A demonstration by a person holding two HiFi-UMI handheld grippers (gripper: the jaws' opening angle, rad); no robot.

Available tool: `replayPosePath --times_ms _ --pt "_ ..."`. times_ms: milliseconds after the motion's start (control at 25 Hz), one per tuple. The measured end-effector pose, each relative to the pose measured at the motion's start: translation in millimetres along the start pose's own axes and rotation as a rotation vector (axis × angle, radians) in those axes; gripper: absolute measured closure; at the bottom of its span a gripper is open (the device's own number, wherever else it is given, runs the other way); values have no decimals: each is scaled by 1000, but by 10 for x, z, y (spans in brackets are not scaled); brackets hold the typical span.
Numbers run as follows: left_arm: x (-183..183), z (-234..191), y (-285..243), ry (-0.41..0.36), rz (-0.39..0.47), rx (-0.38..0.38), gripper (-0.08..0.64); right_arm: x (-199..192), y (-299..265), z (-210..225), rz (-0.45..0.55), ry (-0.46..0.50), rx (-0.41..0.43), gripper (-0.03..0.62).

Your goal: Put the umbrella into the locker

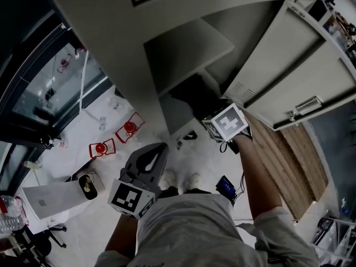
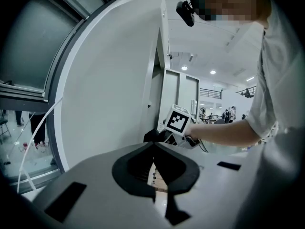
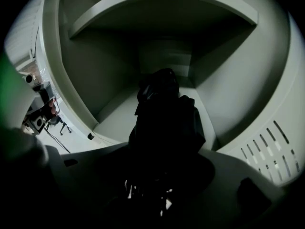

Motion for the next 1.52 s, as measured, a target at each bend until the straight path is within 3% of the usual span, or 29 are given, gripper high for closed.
replayPosePath --times_ms 360,1520 --pt "-22 -13 -28 8 1 -9 545 -21 -38 -35 -18 66 -5 347" --pt "-20 138 -107 3 -14 -94 545 -513 674 -77 140 -72 -64 334"
Point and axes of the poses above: the fingertips, and each gripper's own axes: y backward along the fingers, z to its right, x out of its top, the point moved 7 cm from there along y, backward along the fingers, and after that the axes turned 6 degrees about z, right-handed, at the moved point
